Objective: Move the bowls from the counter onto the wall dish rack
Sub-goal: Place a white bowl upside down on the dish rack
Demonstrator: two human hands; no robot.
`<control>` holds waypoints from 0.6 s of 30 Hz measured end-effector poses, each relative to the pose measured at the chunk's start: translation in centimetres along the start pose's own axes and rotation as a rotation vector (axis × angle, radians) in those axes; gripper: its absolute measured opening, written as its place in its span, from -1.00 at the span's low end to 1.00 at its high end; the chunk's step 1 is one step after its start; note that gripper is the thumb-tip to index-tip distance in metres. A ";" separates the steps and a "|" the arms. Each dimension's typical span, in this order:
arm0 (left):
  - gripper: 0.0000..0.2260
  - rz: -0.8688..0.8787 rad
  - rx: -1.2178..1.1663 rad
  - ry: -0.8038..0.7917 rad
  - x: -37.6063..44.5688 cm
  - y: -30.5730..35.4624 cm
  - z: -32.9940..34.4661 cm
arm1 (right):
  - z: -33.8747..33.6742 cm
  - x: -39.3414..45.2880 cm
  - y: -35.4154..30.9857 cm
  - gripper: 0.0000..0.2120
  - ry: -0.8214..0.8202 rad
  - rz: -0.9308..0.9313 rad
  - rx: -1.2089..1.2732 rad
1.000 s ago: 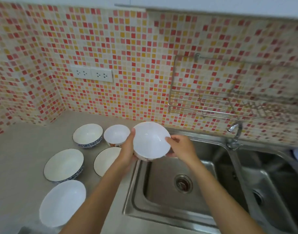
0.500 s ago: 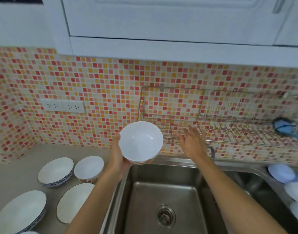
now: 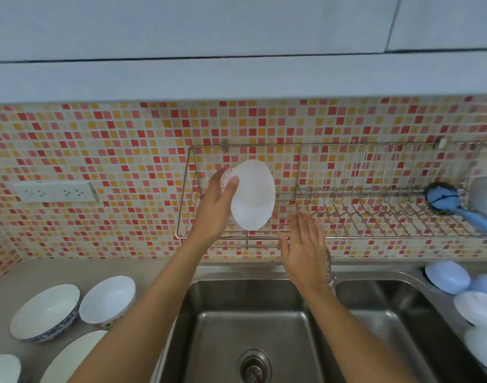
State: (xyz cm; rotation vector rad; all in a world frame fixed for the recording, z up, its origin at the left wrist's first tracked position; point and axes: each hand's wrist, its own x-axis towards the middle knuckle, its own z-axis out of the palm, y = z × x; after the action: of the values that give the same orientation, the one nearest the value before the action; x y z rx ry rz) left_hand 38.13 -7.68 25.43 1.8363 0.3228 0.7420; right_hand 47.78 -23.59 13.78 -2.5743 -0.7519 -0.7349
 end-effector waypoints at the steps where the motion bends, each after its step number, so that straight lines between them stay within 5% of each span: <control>1: -0.49 0.038 0.065 -0.011 0.8 -0.5 0.8 | 0.1 0.0 0.1 -0.35 0.002 -0.001 0.003; 12: -0.29 0.517 0.893 -0.305 7.0 -6.2 5.7 | 0.5 0.3 0.2 -0.38 0.005 0.026 -0.051; 18: -0.19 0.633 1.001 -0.409 7.5 -8.1 6.7 | 0.5 0.3 0.2 -0.36 0.012 0.036 -0.022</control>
State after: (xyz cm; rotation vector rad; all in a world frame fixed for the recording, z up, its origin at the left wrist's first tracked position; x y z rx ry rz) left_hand 49.09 -5.44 19.04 3.0540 -0.2356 0.6270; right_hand 48.30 -23.39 13.46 -2.5931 -0.6960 -0.7509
